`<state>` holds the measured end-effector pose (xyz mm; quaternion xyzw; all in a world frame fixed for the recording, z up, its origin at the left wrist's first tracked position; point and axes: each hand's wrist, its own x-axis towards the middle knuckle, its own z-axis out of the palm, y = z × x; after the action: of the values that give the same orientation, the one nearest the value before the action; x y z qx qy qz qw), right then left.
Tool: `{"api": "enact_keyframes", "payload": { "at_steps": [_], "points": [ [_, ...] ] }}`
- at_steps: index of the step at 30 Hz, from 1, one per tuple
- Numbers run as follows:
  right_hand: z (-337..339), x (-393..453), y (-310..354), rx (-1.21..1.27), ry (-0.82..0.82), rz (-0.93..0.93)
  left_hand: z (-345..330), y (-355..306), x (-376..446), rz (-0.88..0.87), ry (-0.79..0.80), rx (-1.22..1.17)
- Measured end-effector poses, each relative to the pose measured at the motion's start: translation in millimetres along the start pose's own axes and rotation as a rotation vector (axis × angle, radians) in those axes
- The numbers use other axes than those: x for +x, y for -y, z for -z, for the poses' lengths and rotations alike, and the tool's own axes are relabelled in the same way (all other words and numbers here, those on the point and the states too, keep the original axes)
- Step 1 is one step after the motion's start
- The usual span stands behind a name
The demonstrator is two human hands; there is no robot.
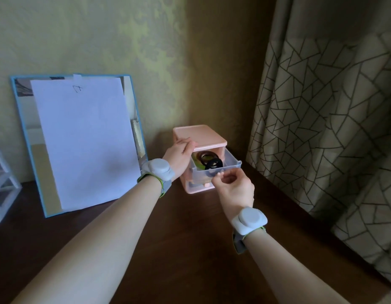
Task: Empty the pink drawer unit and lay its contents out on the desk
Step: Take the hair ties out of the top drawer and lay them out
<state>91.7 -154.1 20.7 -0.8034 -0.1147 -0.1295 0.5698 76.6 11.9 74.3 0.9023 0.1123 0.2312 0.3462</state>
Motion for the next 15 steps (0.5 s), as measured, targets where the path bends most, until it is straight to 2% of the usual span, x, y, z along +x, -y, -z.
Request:
{"api": "enact_keyframes", "payload": {
  "at_steps": [5, 9, 11, 13, 15],
  "points": [
    [4.5, -6.8, 0.4, 0.002, 0.002, 0.025, 1.7, 0.8, -1.7, -0.062, 0.013, 0.026],
    [4.0, -7.7, 2.2, 0.012, 0.0, 0.047, 3.0, -9.3, -3.1, -0.261, -0.169, 0.19],
    [4.7, -7.8, 2.3, 0.02, 0.001, 0.046, 4.7, -19.2, -3.1, -0.316, -0.095, 0.224],
    [5.2, -7.5, 1.9, 0.023, 0.004, 0.033, 5.5, -31.5, -2.2, -0.266, 0.092, 0.211],
    [5.6, -7.7, 1.9, 0.023, 0.008, 0.027, 4.7, -43.1, 1.5, -0.218, 0.215, 0.324]
  ]
}}
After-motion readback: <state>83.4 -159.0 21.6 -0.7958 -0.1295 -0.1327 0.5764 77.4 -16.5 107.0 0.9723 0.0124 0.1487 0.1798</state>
